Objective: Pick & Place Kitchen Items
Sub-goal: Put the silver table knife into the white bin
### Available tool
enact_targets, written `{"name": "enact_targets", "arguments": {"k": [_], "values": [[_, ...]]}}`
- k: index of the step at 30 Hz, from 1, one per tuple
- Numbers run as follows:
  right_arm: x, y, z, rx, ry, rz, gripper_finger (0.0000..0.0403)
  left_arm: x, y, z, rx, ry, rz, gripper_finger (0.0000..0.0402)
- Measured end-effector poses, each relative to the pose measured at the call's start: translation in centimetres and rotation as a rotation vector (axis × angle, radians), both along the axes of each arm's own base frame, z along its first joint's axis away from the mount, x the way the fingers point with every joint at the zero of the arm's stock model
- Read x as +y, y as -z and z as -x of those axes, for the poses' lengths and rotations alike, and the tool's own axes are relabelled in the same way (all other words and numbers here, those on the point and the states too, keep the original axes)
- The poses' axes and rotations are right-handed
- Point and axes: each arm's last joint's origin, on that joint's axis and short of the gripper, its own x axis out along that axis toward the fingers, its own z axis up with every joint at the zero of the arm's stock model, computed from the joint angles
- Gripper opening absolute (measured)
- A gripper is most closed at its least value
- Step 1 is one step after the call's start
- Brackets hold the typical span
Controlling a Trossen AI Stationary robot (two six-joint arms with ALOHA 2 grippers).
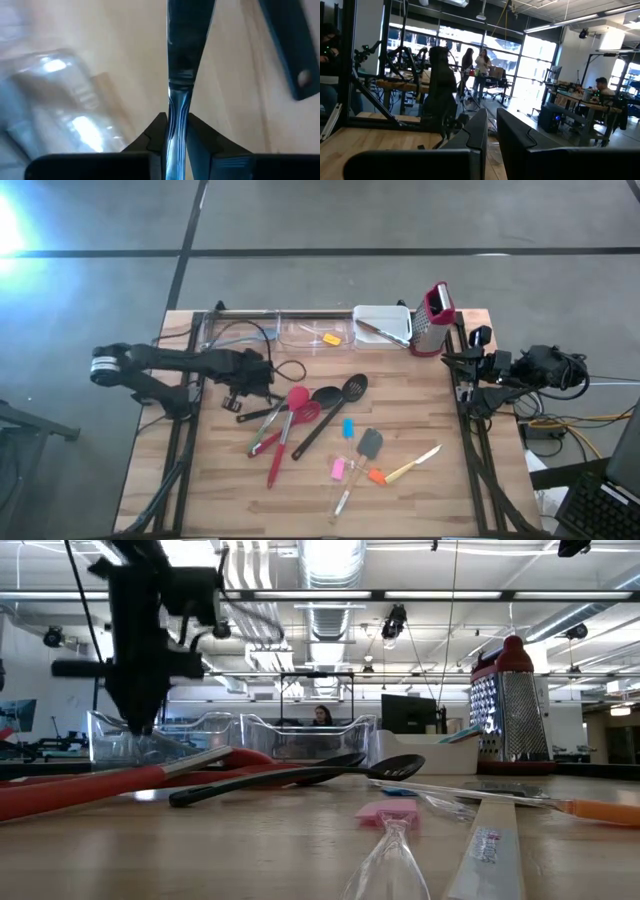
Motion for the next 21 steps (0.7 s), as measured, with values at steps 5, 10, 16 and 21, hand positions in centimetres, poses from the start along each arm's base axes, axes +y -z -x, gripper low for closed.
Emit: {"name": "enact_targets", "arguments": {"k": [5, 10, 16, 21], "values": [[0.0, 0.0, 0.0, 0.0, 0.001, 0.0, 0.0034, 0.0, -4.5, -0.8, -0.262, -0.075, 0.032, 0.0046], [0.0, 0.0, 0.0, 0.0, 0.0, 0.0, 0.0034, -0.2, -8.0, -2.2, -0.66, -0.03, 0.131, 0.0046], [0.0, 0.0, 0.0, 0.0, 0.0, 0.0, 0.0034, -0.7, -10.7, -4.7, -1.153, 0.09, 0.328, 0.0046], [0.0, -0.1, 0.0, -0.007, -0.002, -0.002, 0.0034, -1.6, -10.4, -7.1, -1.474, 0.251, 0.494, 0.0046]]}}
